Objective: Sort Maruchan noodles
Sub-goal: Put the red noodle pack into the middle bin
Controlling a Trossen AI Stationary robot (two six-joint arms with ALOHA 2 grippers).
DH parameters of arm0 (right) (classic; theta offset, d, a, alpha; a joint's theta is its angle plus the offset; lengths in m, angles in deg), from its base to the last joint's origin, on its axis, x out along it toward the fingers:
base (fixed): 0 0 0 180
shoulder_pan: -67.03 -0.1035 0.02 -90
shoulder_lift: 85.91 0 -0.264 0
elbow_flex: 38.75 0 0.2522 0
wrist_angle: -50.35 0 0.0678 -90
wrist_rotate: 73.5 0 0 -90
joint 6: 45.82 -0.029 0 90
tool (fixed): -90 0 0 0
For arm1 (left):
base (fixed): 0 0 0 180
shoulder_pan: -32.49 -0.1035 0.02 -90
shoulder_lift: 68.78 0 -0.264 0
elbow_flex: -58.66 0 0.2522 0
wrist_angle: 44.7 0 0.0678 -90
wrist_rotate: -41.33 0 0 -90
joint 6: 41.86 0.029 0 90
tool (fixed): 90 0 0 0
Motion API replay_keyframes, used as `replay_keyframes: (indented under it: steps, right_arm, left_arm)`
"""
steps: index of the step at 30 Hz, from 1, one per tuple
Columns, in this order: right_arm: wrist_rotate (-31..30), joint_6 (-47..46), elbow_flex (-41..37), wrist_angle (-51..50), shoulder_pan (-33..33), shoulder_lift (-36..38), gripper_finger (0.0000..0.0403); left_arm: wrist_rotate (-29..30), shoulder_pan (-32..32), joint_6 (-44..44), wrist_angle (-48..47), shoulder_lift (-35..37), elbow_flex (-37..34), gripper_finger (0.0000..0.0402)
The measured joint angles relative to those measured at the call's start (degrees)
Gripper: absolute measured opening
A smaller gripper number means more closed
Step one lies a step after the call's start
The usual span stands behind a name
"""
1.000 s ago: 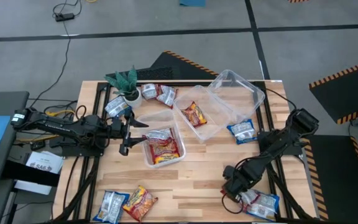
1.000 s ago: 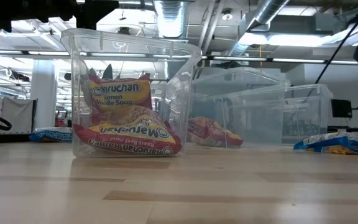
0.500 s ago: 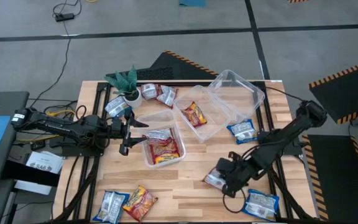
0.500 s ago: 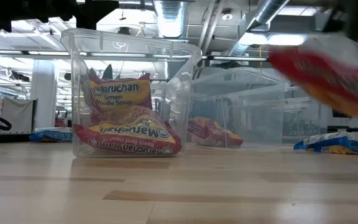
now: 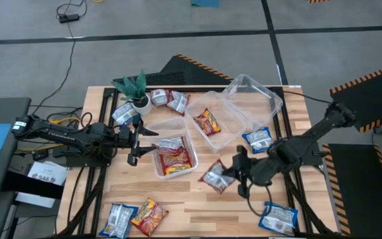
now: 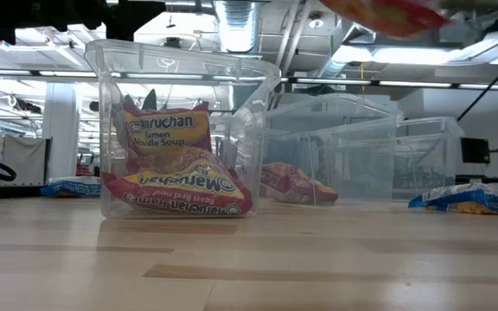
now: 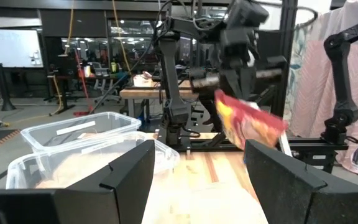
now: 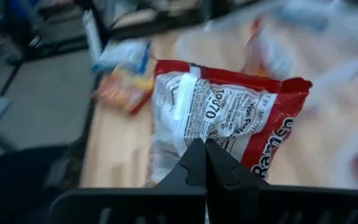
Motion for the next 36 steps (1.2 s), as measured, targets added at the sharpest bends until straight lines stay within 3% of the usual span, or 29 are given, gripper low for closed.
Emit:
replay_keyframes:
  steps: [8,16,21,27,36]
  right_arm:
    - [-7.5,11.7,0.0,1.1,12.4,5.7,0.0006]
    - [-7.6,10.7,0.1,-5.9,28.3,4.2,0.0007]
    - [-5.2,10.6,0.1,-4.1,33.5,-0.1,0.0021]
    - [-2.4,11.0,0.1,-5.8,35.0,-1.9,0.0076]
    - [-1.5,11.2,0.1,-5.6,34.8,1.7,0.0219]
  left_arm:
    - [2.4,0.0,0.3,0.0,0.0,0.0,0.0237]
    - [2.4,0.0,1.7,0.0,0.0,0.0,0.0237]
    - [2.5,0.0,1.7,0.0,0.0,0.0,0.0237]
    - [6.0,0.0,2.1,0.1,0.0,0.0,0.0237]
    - [7.0,0.0,2.6,0.4,0.0,0.0,0.0237]
